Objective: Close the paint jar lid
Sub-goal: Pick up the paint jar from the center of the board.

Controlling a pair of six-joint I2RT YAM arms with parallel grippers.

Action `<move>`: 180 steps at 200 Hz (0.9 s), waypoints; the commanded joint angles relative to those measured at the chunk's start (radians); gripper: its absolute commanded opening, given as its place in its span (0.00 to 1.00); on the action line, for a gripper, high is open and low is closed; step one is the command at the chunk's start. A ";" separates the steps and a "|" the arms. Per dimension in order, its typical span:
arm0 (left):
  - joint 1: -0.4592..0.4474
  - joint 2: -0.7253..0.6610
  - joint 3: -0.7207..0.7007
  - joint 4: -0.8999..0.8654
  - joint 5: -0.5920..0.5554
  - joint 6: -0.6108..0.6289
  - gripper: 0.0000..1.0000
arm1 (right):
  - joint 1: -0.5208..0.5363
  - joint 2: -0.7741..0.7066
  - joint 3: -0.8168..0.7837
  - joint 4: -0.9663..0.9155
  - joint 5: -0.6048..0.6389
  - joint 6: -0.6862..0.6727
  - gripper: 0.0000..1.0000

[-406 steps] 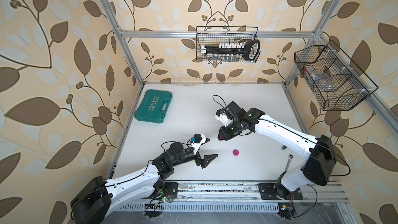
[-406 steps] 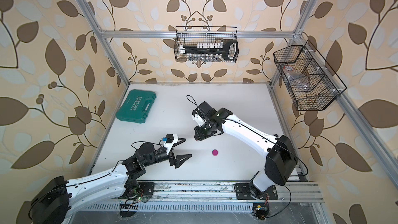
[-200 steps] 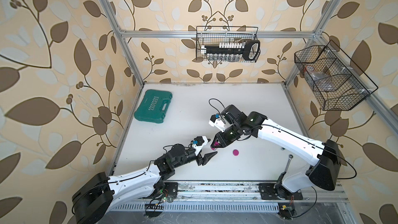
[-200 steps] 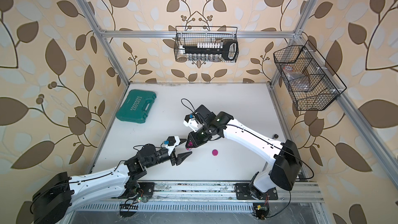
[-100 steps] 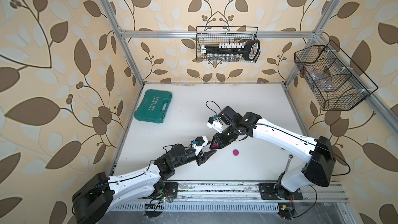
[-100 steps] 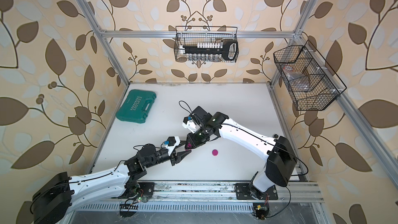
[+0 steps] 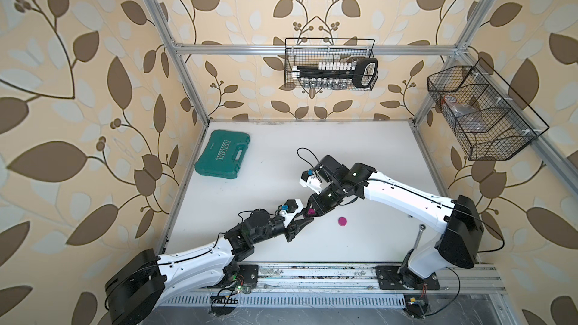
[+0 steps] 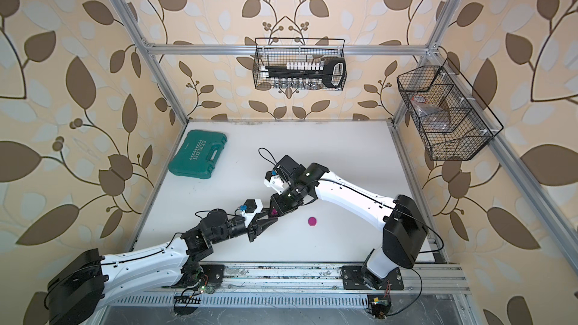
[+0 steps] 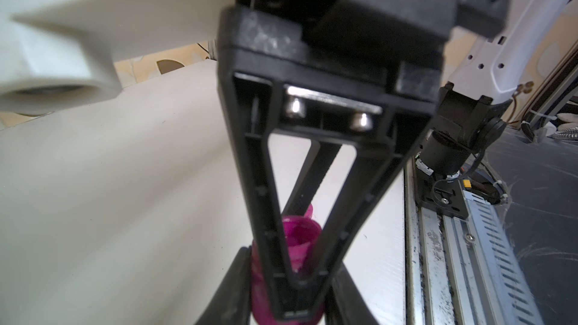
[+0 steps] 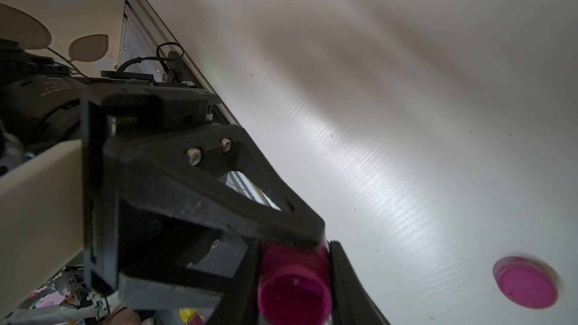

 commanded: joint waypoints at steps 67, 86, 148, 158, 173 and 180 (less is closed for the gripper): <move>-0.005 0.016 0.036 -0.005 0.025 -0.012 0.52 | 0.009 -0.002 0.037 -0.009 -0.002 0.005 0.30; -0.005 0.007 0.034 -0.009 0.013 -0.008 0.47 | 0.008 -0.004 0.032 -0.006 -0.007 0.004 0.30; -0.005 0.007 0.035 -0.006 0.004 -0.001 0.23 | 0.009 -0.008 0.009 0.006 -0.023 0.008 0.31; -0.005 0.014 0.036 -0.006 0.004 -0.001 0.21 | 0.009 -0.008 0.014 0.005 -0.024 0.007 0.32; -0.005 0.016 0.034 0.000 0.002 0.000 0.20 | 0.009 -0.007 0.019 0.002 -0.032 0.006 0.35; -0.005 0.016 0.033 0.004 0.001 -0.002 0.20 | 0.010 -0.007 0.019 0.002 -0.039 0.006 0.38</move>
